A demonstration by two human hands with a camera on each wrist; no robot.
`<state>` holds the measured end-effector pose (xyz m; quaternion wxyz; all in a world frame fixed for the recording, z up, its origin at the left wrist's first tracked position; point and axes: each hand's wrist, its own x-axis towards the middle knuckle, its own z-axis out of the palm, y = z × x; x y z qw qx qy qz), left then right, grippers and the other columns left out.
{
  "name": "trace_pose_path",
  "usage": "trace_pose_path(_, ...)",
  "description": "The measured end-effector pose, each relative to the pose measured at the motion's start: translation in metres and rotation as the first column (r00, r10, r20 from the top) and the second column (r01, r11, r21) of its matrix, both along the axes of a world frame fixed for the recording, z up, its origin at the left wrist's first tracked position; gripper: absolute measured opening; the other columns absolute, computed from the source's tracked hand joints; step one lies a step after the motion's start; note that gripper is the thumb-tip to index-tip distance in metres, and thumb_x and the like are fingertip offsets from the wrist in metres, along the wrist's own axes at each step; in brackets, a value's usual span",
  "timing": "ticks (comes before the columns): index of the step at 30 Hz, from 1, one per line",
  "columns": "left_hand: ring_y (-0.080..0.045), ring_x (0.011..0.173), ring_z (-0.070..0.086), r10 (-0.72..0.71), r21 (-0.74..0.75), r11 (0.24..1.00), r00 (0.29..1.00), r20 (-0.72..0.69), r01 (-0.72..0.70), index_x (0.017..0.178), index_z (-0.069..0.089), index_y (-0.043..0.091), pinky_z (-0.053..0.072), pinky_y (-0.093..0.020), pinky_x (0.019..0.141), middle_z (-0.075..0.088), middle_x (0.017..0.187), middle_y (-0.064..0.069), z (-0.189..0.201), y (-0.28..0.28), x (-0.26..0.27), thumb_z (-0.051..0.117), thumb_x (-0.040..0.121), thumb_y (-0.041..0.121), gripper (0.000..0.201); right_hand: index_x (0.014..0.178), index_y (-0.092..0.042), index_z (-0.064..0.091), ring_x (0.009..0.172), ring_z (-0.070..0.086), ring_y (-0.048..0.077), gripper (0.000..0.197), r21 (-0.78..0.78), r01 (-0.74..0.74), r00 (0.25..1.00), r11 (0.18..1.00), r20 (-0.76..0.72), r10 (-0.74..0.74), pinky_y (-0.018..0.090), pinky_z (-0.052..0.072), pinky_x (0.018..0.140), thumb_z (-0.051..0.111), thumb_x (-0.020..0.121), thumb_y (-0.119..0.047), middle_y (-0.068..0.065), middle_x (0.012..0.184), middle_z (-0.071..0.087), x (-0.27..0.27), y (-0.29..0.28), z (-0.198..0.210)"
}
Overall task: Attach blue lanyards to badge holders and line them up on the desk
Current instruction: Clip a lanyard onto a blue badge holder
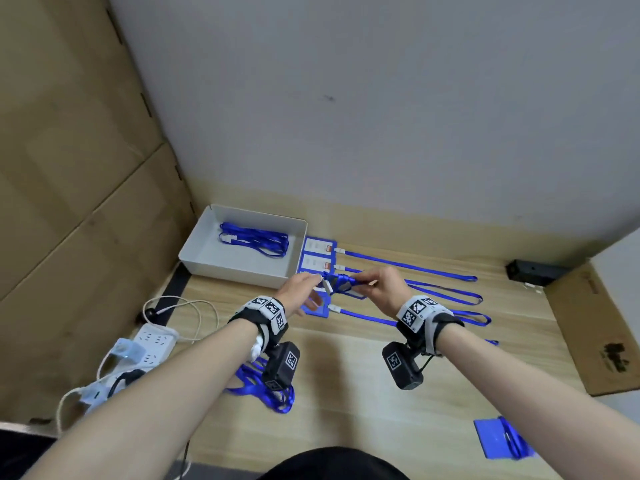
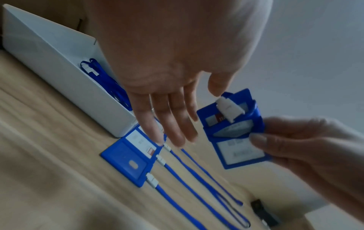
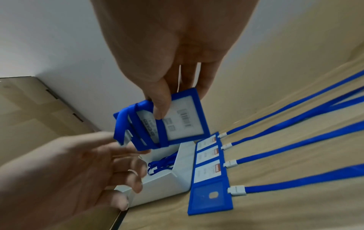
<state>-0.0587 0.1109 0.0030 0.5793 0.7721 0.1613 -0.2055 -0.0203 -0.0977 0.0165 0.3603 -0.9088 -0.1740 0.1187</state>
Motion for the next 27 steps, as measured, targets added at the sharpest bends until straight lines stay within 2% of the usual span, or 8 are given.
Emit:
trace_pose_path(3,-0.027,0.071,0.065,0.083,-0.235,0.968,0.996,-0.041,-0.090,0.095,0.062,0.013,0.049,-0.028,0.058,0.071,0.076,-0.009,0.017,-0.001,0.003,0.048,0.098,0.030,0.022,0.098,-0.025,0.079,0.081,0.066,0.016,0.016,0.051,-0.034,0.996,0.998,0.083,0.030,0.041,0.053,0.076,0.074,0.085,-0.016,-0.011,0.086,0.073,-0.002,0.007,0.001)
trace_pose_path(6,-0.029,0.082,0.069,0.160,-0.355,0.921,0.987,-0.030,-0.160,0.100,0.067,0.009,0.056,-0.042,0.074,0.070,0.091,-0.016,0.024,0.001,0.005,0.053,0.096,0.016,0.016,0.097,-0.028,0.078,0.081,0.062,0.014,0.016,0.010,-0.116,0.972,0.993,0.205,0.112,0.038,0.052,0.070,0.075,0.083,-0.022,-0.014,0.091,0.071,-0.006,0.013,0.001)
trace_pose_path(9,-0.024,0.080,0.070,0.139,-0.353,0.927,0.990,0.018,-0.123,0.113,0.068,0.006,0.059,-0.041,0.076,0.070,0.099,-0.015,0.022,0.002,0.004,0.057,0.092,0.002,0.024,0.099,-0.027,0.077,0.087,0.055,0.012,0.016,-0.076,-0.168,0.937,0.983,0.298,0.183,0.033,0.047,0.072,0.075,0.083,-0.027,-0.013,0.101,0.069,-0.009,0.015,0.000)
trace_pose_path(11,-0.023,0.078,0.067,0.149,-0.339,0.932,0.988,0.042,-0.126,0.116,0.066,0.008,0.060,-0.035,0.071,0.069,0.097,-0.014,0.022,0.002,0.004,0.060,0.088,-0.004,0.031,0.102,-0.023,0.077,0.087,0.049,0.011,0.020,-0.101,-0.156,0.922,0.983,0.343,0.181,0.030,0.042,0.076,0.076,0.082,-0.027,-0.008,0.105,0.067,-0.010,0.014,-0.001)
trace_pose_path(14,-0.023,0.075,0.065,0.197,-0.324,0.931,0.978,0.064,-0.166,0.121,0.058,0.011,0.059,-0.029,0.063,0.068,0.095,-0.018,0.020,0.002,0.005,0.065,0.083,-0.009,0.043,0.103,-0.024,0.076,0.092,0.049,0.016,0.026,-0.087,-0.101,0.928,0.991,0.350,0.126,0.031,0.046,0.078,0.080,0.079,-0.029,-0.006,0.102,0.061,-0.015,0.014,0.001)
trace_pose_path(20,-0.026,0.077,0.069,0.234,-0.356,0.914,0.970,0.069,-0.195,0.111,0.062,0.018,0.060,-0.032,0.063,0.071,0.099,-0.020,0.024,-0.005,0.006,0.067,0.082,-0.008,0.039,0.087,-0.025,0.070,0.087,0.045,0.011,0.031,-0.027,-0.016,0.946,1.000,0.322,0.024,0.020,0.037,0.072,0.084,0.068,-0.046,-0.011,0.090,0.055,-0.020,0.019,0.006)
trace_pose_path(24,-0.022,0.070,0.067,0.248,-0.327,0.921,0.967,0.066,-0.214,0.116,0.060,0.015,0.060,-0.029,0.061,0.069,0.099,-0.021,0.022,-0.006,0.011,0.061,0.085,-0.009,0.039,0.074,-0.026,0.067,0.084,0.045,0.010,0.024,-0.100,0.008,0.956,0.995,0.292,0.022,0.031,0.044,0.067,0.083,0.072,-0.044,-0.016,0.082,0.054,-0.017,0.019,0.010)
trace_pose_path(27,-0.017,0.072,0.066,0.273,-0.287,0.925,0.961,0.045,-0.250,0.125,0.057,0.012,0.056,-0.026,0.060,0.066,0.112,-0.017,0.017,-0.001,0.015,0.058,0.090,-0.004,0.039,0.069,-0.029,0.062,0.079,0.044,0.007,0.026,-0.136,-0.004,0.964,0.991,0.262,0.040,0.035,0.046,0.066,0.080,0.074,-0.046,-0.016,0.078,0.054,-0.014,0.016,0.013)
